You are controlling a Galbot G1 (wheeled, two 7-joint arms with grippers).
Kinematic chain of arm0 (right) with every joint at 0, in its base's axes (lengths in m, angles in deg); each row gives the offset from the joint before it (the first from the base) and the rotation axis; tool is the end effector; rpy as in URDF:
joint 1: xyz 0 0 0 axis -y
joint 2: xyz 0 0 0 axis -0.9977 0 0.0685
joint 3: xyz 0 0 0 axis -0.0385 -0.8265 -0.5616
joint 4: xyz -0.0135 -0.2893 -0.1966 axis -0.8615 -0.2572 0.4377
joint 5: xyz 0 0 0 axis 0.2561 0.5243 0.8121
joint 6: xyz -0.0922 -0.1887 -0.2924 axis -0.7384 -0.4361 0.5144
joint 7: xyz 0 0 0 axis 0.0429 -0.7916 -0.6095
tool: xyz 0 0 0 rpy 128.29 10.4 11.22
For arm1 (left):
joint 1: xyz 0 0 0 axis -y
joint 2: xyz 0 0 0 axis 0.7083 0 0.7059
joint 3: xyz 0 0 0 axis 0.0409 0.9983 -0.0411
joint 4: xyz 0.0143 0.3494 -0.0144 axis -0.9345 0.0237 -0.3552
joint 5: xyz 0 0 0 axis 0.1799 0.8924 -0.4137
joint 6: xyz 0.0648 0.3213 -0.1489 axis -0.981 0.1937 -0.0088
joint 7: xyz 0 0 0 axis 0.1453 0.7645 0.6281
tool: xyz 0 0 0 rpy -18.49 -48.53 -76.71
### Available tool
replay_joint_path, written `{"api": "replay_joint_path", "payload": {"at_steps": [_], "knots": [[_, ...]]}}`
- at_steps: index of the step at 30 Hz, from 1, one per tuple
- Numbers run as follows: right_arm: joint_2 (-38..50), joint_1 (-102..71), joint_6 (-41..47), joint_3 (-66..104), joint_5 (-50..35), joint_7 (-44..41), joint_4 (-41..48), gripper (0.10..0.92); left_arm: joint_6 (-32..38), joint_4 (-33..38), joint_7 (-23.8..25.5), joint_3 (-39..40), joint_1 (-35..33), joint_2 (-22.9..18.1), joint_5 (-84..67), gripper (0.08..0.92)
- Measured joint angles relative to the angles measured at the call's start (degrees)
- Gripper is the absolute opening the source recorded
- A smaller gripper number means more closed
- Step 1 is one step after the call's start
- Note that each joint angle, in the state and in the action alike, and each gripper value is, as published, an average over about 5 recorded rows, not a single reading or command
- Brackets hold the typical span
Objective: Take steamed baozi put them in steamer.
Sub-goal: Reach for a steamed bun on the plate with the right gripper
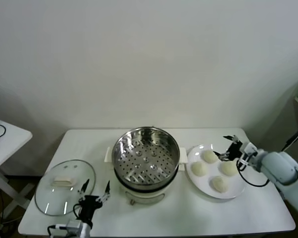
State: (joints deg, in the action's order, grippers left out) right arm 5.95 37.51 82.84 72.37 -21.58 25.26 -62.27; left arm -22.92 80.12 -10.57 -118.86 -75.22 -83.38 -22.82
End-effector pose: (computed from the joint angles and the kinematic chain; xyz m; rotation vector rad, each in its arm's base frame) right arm 0.4310 -0.1978 -0.1875 0.9494 -2.0732 1.1920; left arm 0.1686 0.0440 -0.4017 -0.0677 -2.9163 -0.0999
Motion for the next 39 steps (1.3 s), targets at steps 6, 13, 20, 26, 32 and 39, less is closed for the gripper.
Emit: {"api": "replay_joint_path", "payload": {"at_steps": [6,13,20,26,32,39], "knots": [[-1.3,22.28,-4.65,-22.83,1.36,-11.28,8.6,0.823,0.36,-0.09,0.51,-0.49,0.02,-0.12,0.42,0.823],[-6.89,40.67,-8.28,-45.3,0.62,-19.4,17.89,0.823,0.73,-0.04,0.98,-1.23,0.23,-0.2,0.56,0.823],[-13.06,46.1,-10.02,-55.28,0.0,-22.64,25.58,0.823,1.28,-0.59,1.03,-1.89,0.04,-0.22,0.58,0.823],[-17.36,44.76,-11.49,-56.2,0.62,-23.13,31.41,0.823,1.76,-1.1,1.02,-2.52,-0.23,0.19,0.87,0.823],[-21.05,41.17,-12.78,-53.07,2.11,-22.68,36.4,0.823,2.38,-1.78,0.92,-2.76,-0.57,0.72,1.32,0.823],[-24.58,37.07,-13.71,-48.74,4.47,-21.58,40.64,0.823,2.91,-2.18,0.88,-2.72,-0.86,0.95,1.82,0.823]]}}
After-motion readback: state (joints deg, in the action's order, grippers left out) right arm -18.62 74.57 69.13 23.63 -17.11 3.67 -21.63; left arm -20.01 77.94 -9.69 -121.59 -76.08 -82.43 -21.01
